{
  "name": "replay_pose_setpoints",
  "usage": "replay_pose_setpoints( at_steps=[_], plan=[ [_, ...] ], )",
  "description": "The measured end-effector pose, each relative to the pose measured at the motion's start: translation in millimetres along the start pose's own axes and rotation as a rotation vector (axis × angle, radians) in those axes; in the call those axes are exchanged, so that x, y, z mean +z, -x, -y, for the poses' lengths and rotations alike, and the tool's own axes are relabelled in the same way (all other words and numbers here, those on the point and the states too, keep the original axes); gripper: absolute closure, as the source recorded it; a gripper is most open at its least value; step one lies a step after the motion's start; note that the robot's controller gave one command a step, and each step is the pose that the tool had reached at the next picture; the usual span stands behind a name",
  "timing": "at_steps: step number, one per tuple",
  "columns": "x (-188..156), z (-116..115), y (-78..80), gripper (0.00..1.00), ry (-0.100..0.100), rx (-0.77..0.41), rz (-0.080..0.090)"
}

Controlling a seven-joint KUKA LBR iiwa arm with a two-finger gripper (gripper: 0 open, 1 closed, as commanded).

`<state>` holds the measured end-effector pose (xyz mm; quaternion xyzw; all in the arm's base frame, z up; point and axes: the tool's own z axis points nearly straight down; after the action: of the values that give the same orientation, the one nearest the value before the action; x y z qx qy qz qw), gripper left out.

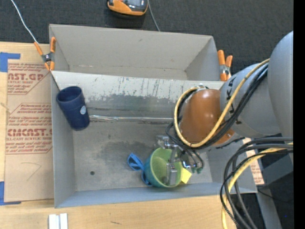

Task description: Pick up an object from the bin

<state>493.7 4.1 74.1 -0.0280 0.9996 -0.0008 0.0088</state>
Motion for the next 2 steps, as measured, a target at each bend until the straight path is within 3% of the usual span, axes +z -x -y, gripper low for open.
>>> replay_pose_setpoints(
  at_steps=[1, 2],
  plan=[
    [-5.1, 1.2, 10.5, 1.00, -0.002, 0.001, 0.035],
    [-62.3, 2.3, 24.5, 1.00, -0.001, 0.033, 0.046]
  ],
)
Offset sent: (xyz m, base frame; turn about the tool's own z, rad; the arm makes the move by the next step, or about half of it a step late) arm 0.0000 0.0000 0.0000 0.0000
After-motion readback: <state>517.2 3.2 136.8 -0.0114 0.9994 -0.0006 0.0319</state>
